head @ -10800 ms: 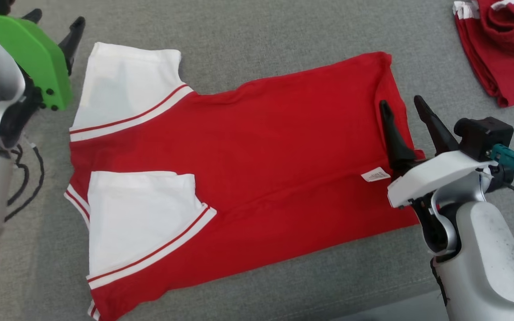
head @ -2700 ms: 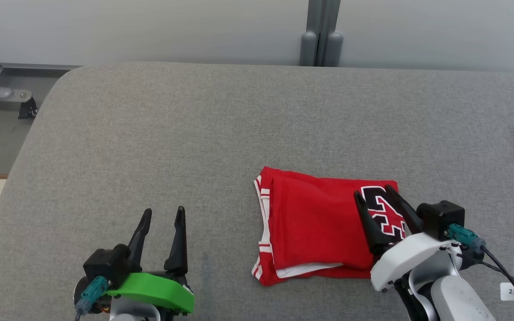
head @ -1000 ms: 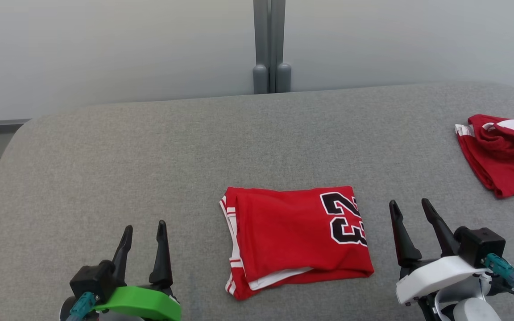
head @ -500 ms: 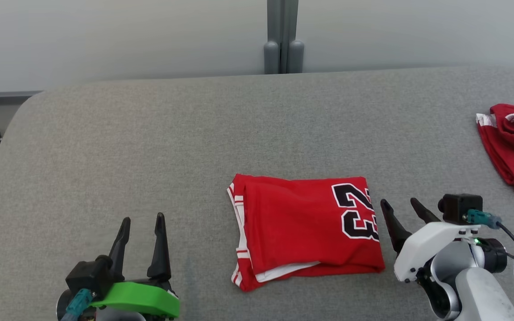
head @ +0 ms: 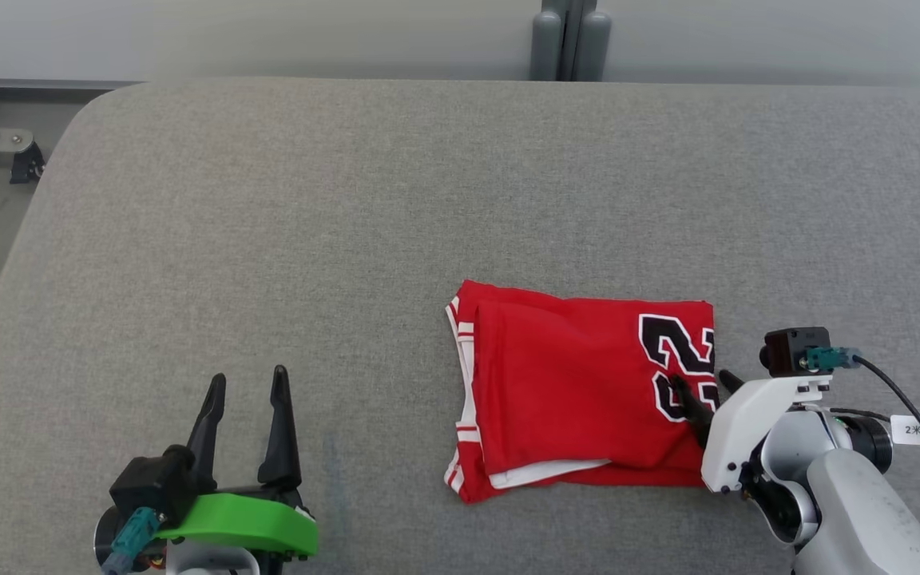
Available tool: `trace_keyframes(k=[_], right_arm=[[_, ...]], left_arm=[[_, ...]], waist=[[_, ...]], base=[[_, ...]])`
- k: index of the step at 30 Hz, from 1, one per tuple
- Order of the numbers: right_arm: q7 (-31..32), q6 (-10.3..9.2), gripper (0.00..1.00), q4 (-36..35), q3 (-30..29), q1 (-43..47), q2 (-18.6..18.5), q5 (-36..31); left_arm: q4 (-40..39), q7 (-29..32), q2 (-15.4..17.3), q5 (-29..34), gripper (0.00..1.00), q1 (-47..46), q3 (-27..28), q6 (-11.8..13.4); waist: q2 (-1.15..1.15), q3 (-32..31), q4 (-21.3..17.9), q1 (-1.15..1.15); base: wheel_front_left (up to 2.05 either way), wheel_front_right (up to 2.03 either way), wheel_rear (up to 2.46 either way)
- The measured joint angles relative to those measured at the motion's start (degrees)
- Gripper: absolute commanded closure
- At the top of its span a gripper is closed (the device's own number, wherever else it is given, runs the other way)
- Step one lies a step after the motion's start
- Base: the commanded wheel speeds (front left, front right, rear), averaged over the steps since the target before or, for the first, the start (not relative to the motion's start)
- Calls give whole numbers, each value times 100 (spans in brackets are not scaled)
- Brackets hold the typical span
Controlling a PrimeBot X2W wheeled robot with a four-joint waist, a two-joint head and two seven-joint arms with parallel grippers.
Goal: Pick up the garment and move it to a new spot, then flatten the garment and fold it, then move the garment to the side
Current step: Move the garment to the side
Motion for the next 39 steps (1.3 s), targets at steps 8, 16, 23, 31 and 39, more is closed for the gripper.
trace_keyframes(k=[8, 16, 23, 31, 39], right_arm=[[-53, 1, 100, 401, 357, -362, -44, 154], [-528, 5, 100, 531, 600, -747, -230, 127], [-833, 5, 100, 341, 448, -922, -641, -58], [-1016, 4, 100, 101, 167, -1014, -630, -147], [-1254, 4, 100, 49, 109, -1046, -346, -221]], left_arm=[[-38, 0, -19, 92, 0, 4, -3, -14], [-156, 7, 26, 151, 0, 1, -66, -48], [-386, 122, 104, 176, 0, -15, -118, -33], [-587, 316, 215, 233, 0, -136, -202, -14], [-754, 506, 336, 286, 0, -196, -282, 7]], waist=[[0, 70, -109, 0], [0, 137, -585, 0], [0, 207, -1303, 0], [0, 341, -2306, 0], [0, 502, -3216, 0]], base=[[0, 0, 0], [0, 0, 0], [0, 0, 0], [0, 0, 0], [0, 0, 0]])
